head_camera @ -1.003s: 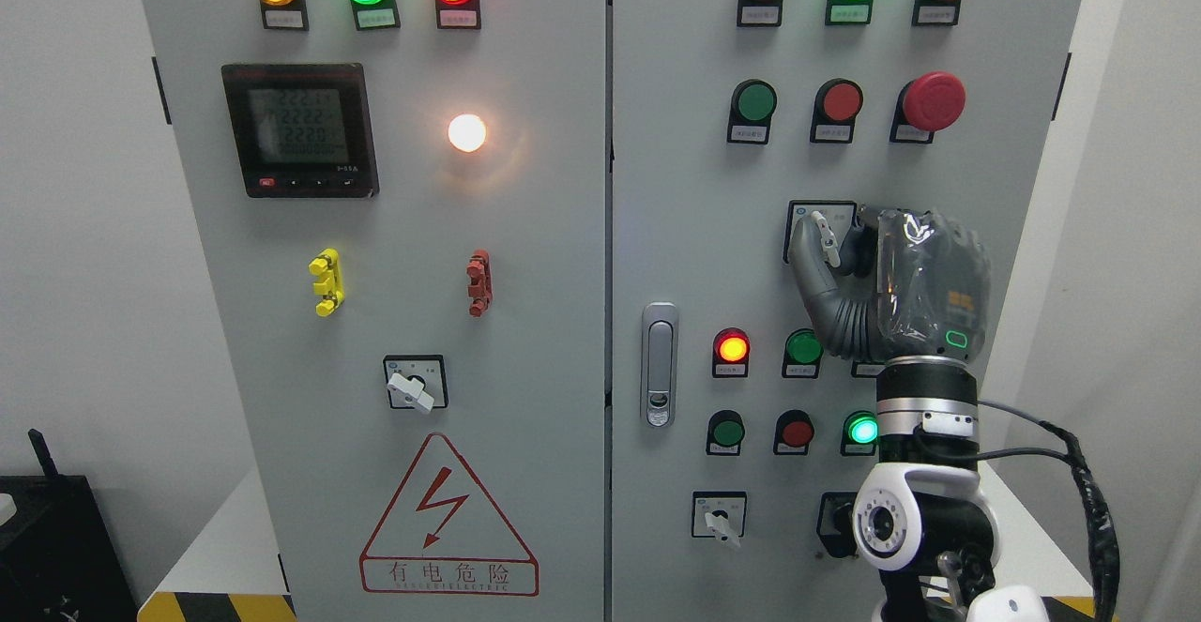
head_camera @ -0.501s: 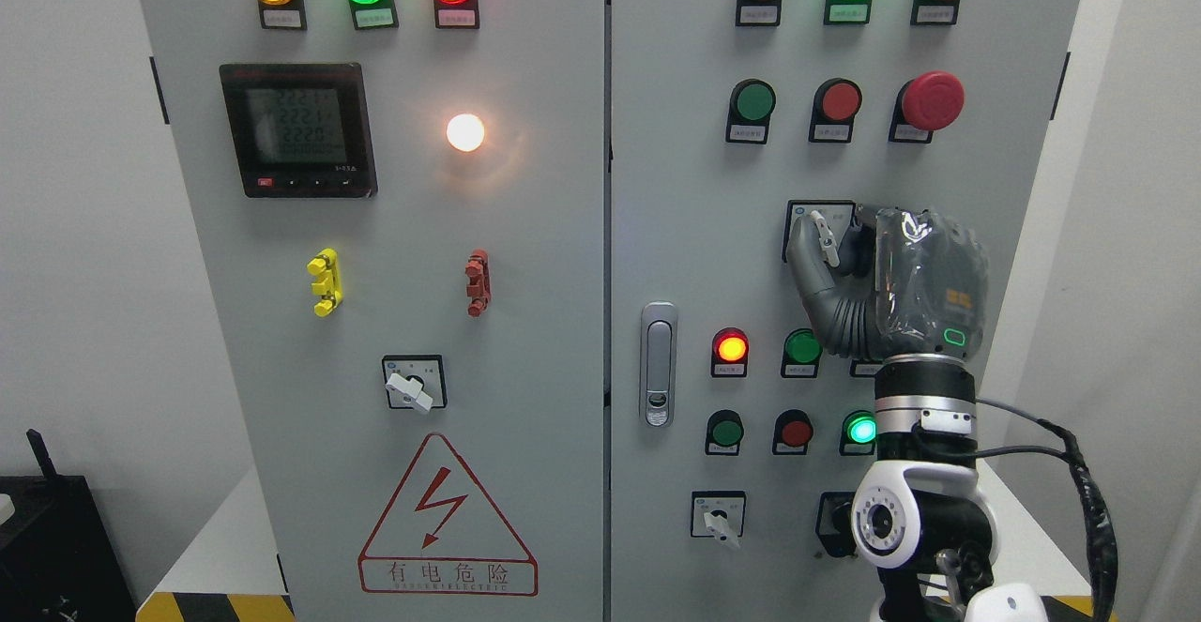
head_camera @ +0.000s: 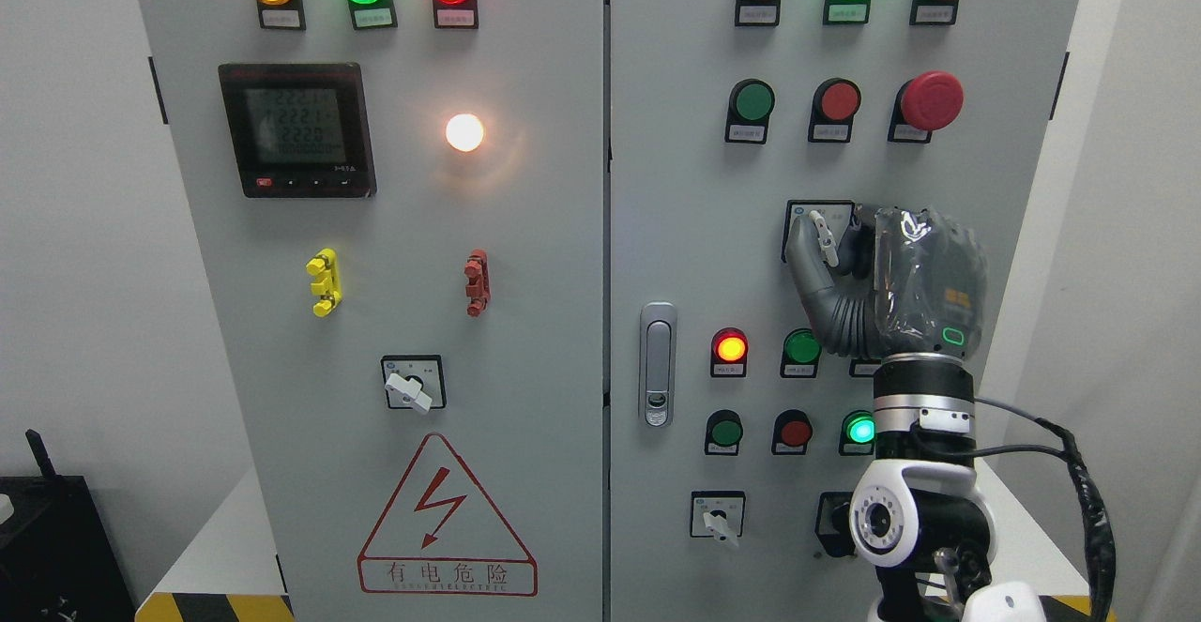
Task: Rotate and turn off gray switch
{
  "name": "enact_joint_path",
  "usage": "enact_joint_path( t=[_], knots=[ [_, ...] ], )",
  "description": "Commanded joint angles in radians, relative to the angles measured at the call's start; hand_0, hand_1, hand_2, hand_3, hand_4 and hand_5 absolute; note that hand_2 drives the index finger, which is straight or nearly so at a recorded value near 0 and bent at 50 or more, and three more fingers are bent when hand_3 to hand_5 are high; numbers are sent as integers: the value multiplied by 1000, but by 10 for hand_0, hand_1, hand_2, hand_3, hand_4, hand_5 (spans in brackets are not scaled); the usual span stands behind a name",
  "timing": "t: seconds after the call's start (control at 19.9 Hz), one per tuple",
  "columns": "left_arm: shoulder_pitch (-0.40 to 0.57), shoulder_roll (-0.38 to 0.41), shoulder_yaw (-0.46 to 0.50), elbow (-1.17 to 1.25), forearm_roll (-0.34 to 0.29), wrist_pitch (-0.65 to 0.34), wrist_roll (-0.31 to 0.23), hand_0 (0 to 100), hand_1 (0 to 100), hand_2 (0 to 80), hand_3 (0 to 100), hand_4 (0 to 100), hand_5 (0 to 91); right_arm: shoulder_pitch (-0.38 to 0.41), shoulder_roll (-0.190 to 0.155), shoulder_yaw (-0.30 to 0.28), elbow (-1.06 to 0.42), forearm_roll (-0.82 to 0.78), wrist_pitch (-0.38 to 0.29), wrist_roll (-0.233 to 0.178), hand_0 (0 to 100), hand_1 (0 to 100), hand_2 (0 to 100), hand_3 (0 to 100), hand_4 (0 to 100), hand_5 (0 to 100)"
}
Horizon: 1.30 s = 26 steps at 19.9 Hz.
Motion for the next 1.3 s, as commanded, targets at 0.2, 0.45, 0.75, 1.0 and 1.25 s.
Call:
enact_joint_path(
  t=[0.2, 0.45, 0.75, 1.0, 1.25],
  knots=[
    [0, 0, 32, 0, 0, 0, 0, 120, 389, 0, 0, 0, 0, -1, 2, 1, 9, -4, -1, -6, 564, 220, 842, 972, 852, 950],
    [0, 1, 32, 0, 0, 0, 0, 120, 389, 0, 0, 0, 0, -1, 10, 1, 9, -2, 0, -6, 572, 223, 846, 977, 856, 951],
    [0, 0, 32, 0, 0, 0, 0, 120, 389, 0, 0, 0, 0, -4, 8, 1, 7, 1, 0, -9, 581, 222, 848, 981, 857, 945],
    [0, 0, 32, 0, 0, 0, 0, 120, 389, 0, 0, 0, 0, -6, 8, 1, 4, 2, 0, -9, 587, 220, 847, 982, 854, 939],
    [0, 0, 32, 0, 0, 0, 0, 120, 389, 0, 0, 0, 0, -1, 3, 1, 1, 4, -3, -13, 591, 219, 847, 981, 852, 937]
  ],
)
